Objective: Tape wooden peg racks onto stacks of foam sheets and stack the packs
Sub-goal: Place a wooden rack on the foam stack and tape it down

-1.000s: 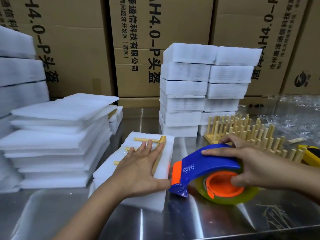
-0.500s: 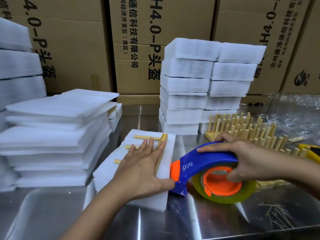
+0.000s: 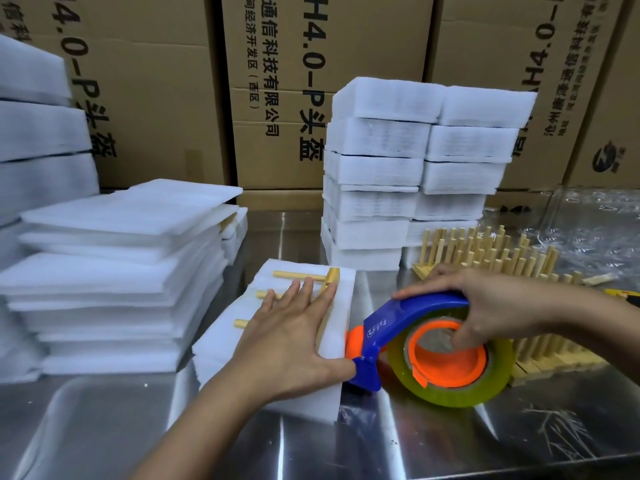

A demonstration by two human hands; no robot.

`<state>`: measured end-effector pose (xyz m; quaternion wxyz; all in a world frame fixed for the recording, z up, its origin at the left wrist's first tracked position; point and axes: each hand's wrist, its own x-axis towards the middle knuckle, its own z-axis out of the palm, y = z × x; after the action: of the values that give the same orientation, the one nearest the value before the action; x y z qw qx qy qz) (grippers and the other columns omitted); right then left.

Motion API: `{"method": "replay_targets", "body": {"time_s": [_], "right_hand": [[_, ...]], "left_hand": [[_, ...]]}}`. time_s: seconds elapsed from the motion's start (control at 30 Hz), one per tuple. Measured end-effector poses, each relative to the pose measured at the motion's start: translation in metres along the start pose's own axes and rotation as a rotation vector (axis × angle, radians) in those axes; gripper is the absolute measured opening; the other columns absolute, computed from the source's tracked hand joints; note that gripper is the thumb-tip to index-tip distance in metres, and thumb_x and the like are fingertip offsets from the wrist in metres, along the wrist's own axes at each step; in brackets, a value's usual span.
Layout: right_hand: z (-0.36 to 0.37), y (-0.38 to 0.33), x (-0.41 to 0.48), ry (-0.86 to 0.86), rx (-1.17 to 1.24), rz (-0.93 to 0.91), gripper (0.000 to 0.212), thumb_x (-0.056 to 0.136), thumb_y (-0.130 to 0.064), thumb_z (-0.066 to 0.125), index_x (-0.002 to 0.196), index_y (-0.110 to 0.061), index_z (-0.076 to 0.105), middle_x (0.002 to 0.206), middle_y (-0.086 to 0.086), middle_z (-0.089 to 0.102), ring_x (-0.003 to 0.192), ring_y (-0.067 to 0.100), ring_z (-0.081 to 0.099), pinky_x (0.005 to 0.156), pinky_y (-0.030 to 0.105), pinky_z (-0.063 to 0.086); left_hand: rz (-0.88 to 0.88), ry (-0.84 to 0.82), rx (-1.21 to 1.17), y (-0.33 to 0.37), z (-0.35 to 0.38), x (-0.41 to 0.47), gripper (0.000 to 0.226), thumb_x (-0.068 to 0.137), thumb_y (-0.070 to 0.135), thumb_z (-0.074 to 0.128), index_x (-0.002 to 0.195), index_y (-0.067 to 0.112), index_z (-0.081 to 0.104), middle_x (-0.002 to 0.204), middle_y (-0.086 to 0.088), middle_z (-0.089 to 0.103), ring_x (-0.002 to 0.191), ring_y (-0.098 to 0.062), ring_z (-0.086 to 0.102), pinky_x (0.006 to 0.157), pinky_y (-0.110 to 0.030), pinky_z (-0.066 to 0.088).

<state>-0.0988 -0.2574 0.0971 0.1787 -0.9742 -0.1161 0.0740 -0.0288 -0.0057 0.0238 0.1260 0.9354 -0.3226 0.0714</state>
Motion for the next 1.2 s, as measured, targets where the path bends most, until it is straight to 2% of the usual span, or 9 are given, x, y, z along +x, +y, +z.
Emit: {"method": "replay_targets", "body": {"time_s": [0.1,0.53,0.7,0.8,0.93,1.03,1.13,1.17,1.2], "right_hand": [[0.002,-0.001,0.000,0.002,-0.043,-0.001,0.068,0.078,-0.030,0.077,0.124,-0.065,0.041,0.110,-0.022,0.036,0.075,-0.019,0.049,0.056,0.007,0.041],[0.008,0.001,-0.007,0.021,-0.066,-0.024,0.071,0.079,-0.029,0.074,0.123,-0.069,0.036,0.110,-0.027,0.031,0.082,-0.016,0.047,0.059,0.009,0.042],[0.015,0.008,-0.020,0.074,-0.040,-0.057,0.076,0.075,-0.021,0.073,0.121,-0.071,0.039,0.104,-0.037,0.026,0.090,-0.013,0.046,0.067,0.007,0.041],[0.013,0.013,-0.027,0.061,-0.072,-0.020,0.076,0.076,-0.028,0.074,0.118,-0.076,0.034,0.106,-0.040,0.022,0.095,-0.013,0.045,0.073,0.008,0.041],[0.015,0.020,-0.040,0.160,-0.048,-0.006,0.085,0.071,-0.018,0.074,0.115,-0.078,0.034,0.105,-0.037,0.026,0.096,-0.014,0.044,0.069,0.005,0.039],[0.019,0.024,-0.043,0.273,-0.095,0.031,0.087,0.071,-0.014,0.072,0.113,-0.078,0.032,0.108,-0.042,0.018,0.095,-0.021,0.036,0.069,0.004,0.038],[0.034,0.020,-0.038,0.462,-0.161,0.054,0.081,0.071,-0.013,0.075,0.120,-0.064,0.036,0.115,-0.017,0.023,0.094,-0.015,0.034,0.076,-0.003,0.030],[0.042,0.018,-0.035,0.544,-0.220,0.052,0.077,0.068,-0.013,0.080,0.123,-0.055,0.045,0.115,-0.008,0.028,0.098,-0.007,0.036,0.083,-0.001,0.030],[0.050,0.015,-0.032,0.629,-0.296,0.049,0.075,0.062,-0.014,0.086,0.124,-0.044,0.055,0.115,0.002,0.036,0.105,0.011,0.044,0.092,0.011,0.034]], "left_hand": [[-0.001,-0.009,0.010,0.000,0.000,0.001,0.107,0.054,0.074,0.033,0.146,0.045,-0.012,0.159,0.008,-0.007,0.145,-0.009,-0.010,0.115,-0.033,-0.007],[-0.007,-0.007,-0.017,-0.001,0.000,0.000,0.108,0.051,0.073,0.033,0.145,0.047,-0.012,0.159,0.009,-0.007,0.144,-0.006,-0.011,0.115,-0.030,-0.007],[-0.011,-0.010,-0.017,0.000,-0.001,0.000,0.107,0.051,0.074,0.032,0.145,0.048,-0.013,0.159,0.009,-0.008,0.144,-0.006,-0.011,0.115,-0.031,-0.007],[-0.014,-0.011,-0.018,0.000,-0.001,-0.001,0.106,0.052,0.073,0.032,0.145,0.047,-0.013,0.159,0.010,-0.009,0.144,-0.006,-0.011,0.115,-0.030,-0.008],[-0.015,-0.006,-0.027,-0.001,-0.001,-0.001,0.104,0.055,0.070,0.035,0.145,0.048,-0.012,0.158,0.010,-0.009,0.144,-0.006,-0.012,0.115,-0.030,-0.008],[-0.010,-0.006,-0.027,0.000,-0.001,0.000,0.104,0.055,0.070,0.035,0.144,0.048,-0.013,0.158,0.010,-0.009,0.144,-0.005,-0.012,0.115,-0.030,-0.008],[-0.009,-0.010,-0.024,0.000,-0.001,-0.001,0.104,0.055,0.069,0.035,0.145,0.047,-0.013,0.158,0.009,-0.010,0.144,-0.006,-0.012,0.115,-0.031,-0.008],[-0.008,-0.013,-0.024,0.000,-0.001,-0.001,0.104,0.055,0.070,0.035,0.145,0.048,-0.013,0.158,0.009,-0.010,0.144,-0.006,-0.013,0.116,-0.031,-0.007],[-0.008,-0.014,-0.023,0.000,-0.001,-0.001,0.103,0.055,0.070,0.034,0.145,0.048,-0.013,0.158,0.010,-0.010,0.144,-0.006,-0.013,0.116,-0.031,-0.007]]}}
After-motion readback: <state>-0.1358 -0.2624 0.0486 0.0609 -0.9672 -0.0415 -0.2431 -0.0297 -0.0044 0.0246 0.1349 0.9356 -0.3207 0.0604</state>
